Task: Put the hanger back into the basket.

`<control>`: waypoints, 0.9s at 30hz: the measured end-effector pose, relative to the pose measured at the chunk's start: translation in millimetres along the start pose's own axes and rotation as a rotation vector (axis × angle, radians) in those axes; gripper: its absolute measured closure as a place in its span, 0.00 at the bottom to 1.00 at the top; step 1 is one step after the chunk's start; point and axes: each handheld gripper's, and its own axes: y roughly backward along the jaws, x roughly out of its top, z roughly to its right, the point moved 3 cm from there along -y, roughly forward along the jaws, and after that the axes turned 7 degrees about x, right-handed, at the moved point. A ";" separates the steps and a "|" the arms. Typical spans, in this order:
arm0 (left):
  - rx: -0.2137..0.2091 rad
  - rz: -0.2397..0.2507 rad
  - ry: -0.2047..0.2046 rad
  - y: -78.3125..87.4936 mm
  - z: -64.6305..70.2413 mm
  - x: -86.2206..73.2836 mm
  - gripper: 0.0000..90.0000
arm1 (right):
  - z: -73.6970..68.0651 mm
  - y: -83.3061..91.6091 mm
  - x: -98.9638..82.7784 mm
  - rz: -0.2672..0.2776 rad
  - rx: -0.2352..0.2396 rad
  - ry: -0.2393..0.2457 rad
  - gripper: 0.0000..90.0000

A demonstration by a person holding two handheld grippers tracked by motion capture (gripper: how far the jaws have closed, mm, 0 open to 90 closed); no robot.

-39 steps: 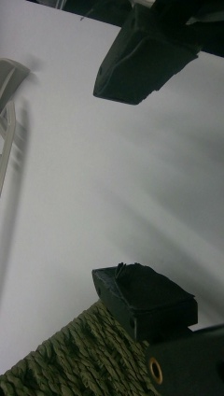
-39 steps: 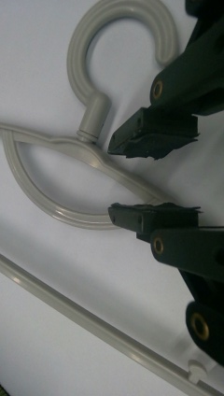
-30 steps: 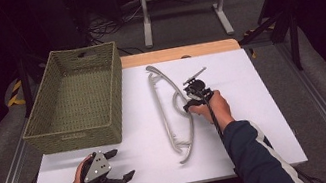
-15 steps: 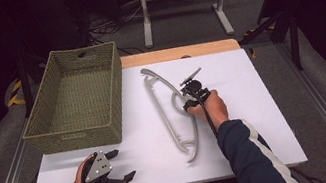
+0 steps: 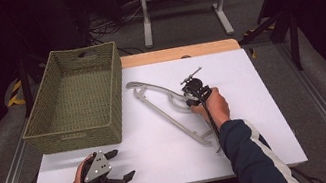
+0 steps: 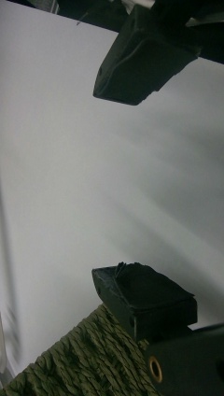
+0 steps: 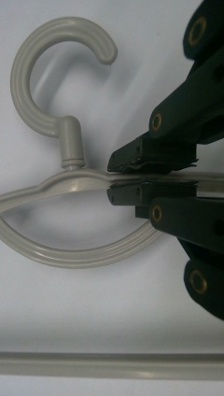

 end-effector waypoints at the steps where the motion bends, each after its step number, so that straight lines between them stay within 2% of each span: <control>1: 0.001 0.001 0.000 0.0 0.0 0.0 0.15 | 0.0 2.2 0.5 0.015 0.001 0.003 0.93; 5: 0.000 0.001 0.002 0.4 -0.3 -0.1 0.15 | 3.6 11.8 1.4 0.061 -0.015 0.012 0.93; 6: 0.002 0.001 0.000 0.3 -0.6 0.0 0.15 | 6.4 16.1 0.6 0.088 -0.010 0.009 0.93; 7: 0.001 0.000 0.002 0.1 -0.6 0.0 0.15 | 6.4 16.1 0.6 0.088 -0.010 0.009 0.93; 11: 0.002 0.000 0.001 0.1 -0.7 0.1 0.15 | 11.6 26.8 -0.2 0.152 -0.007 -0.002 0.93; 15: 0.004 0.002 0.003 0.3 -1.1 0.4 0.15 | 15.2 38.6 0.5 0.209 -0.034 0.010 0.93; 17: 0.006 0.003 0.000 0.5 -1.3 1.0 0.15 | 15.0 43.5 -0.1 0.230 -0.024 0.017 0.93; 22: -0.003 -0.004 -0.004 -2.2 0.1 1.9 0.15 | 15.0 40.4 -6.4 0.218 -0.012 0.029 0.93; 25: 0.000 -0.005 -0.004 -2.2 0.0 1.6 0.15 | 20.3 33.0 -9.9 0.183 0.028 -0.001 0.93; 26: 0.000 -0.005 -0.004 -2.0 -0.3 1.6 0.15 | 23.0 28.5 -11.6 0.156 0.044 -0.010 0.93; 27: 0.000 -0.005 -0.004 -2.0 -0.3 1.6 0.15 | 23.0 28.5 -11.6 0.156 0.044 -0.010 0.93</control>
